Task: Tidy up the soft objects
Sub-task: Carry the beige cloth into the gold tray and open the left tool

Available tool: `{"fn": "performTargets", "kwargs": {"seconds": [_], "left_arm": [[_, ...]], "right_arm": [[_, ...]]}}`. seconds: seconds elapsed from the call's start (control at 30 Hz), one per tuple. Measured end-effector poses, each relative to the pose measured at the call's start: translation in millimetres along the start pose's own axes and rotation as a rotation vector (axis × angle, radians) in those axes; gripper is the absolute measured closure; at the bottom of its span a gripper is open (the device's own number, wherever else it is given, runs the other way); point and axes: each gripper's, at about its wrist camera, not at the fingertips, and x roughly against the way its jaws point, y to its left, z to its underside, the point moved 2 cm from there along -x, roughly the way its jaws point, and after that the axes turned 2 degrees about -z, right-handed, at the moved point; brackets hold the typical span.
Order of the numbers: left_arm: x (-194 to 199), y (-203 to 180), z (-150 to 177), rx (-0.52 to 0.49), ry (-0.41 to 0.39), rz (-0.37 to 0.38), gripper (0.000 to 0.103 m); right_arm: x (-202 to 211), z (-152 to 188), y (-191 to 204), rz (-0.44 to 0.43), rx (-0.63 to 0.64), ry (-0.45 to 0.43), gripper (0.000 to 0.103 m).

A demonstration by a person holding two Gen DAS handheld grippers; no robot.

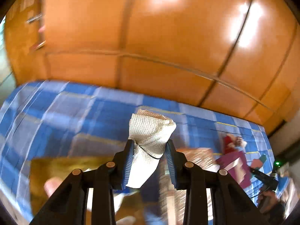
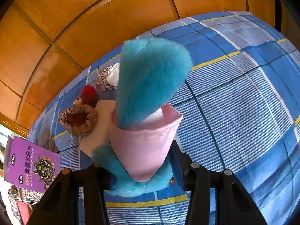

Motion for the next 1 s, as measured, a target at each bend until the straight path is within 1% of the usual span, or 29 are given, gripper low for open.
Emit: {"fn": "performTargets", "kwargs": {"seconds": [0.1, 0.2, 0.3, 0.4, 0.43, 0.5, 0.57, 0.63, 0.67, 0.7, 0.73, 0.8, 0.87, 0.93, 1.0], "left_arm": [[10, 48, 31, 0.066, 0.014, -0.034, 0.069], [12, 83, 60, 0.129, 0.046, -0.048, 0.069], [8, 109, 86, 0.184, 0.072, -0.059, 0.069], [2, 130, 102, 0.235, 0.094, -0.074, 0.069], [-1, 135, 107, 0.251, 0.103, -0.066, 0.068], [-5, 139, 113, 0.263, 0.123, -0.047, 0.067], [-8, 136, 119, 0.248, 0.139, -0.054, 0.064], [-9, 135, 127, 0.24, 0.14, -0.064, 0.054], [-9, 135, 131, 0.234, 0.137, -0.07, 0.051], [-9, 134, 136, 0.228, 0.134, -0.08, 0.043], [-9, 134, 139, 0.226, 0.133, -0.091, 0.038], [-10, 136, 146, 0.229, 0.131, -0.095, 0.036], [-8, 137, 151, 0.232, 0.129, -0.087, 0.036], [-5, 135, 154, 0.224, 0.119, -0.088, 0.035], [-2, 133, 155, 0.208, 0.106, -0.095, 0.035]], "right_arm": [[1, 2, 7, 0.036, 0.024, -0.007, 0.057], [0, 3, 16, 0.074, 0.049, -0.015, 0.06], [0, 4, 26, 0.117, 0.079, -0.02, 0.062], [0, 6, 33, 0.151, 0.093, -0.024, 0.062], [0, 6, 35, 0.16, 0.096, -0.024, 0.063], [0, 7, 39, 0.18, 0.103, -0.025, 0.063], [0, 8, 43, 0.196, 0.107, -0.027, 0.063], [-1, 8, 47, 0.208, 0.103, -0.031, 0.063], [1, 9, 46, 0.213, 0.104, -0.032, 0.064], [3, 9, 46, 0.215, 0.103, -0.033, 0.065], [6, 9, 46, 0.213, 0.097, -0.035, 0.067], [13, 8, 52, 0.198, 0.075, -0.036, 0.069], [21, 7, 61, 0.186, 0.083, -0.032, 0.07], [31, 8, 76, 0.175, 0.131, -0.036, 0.07], [40, 9, 92, 0.186, 0.183, -0.026, 0.07]]}}
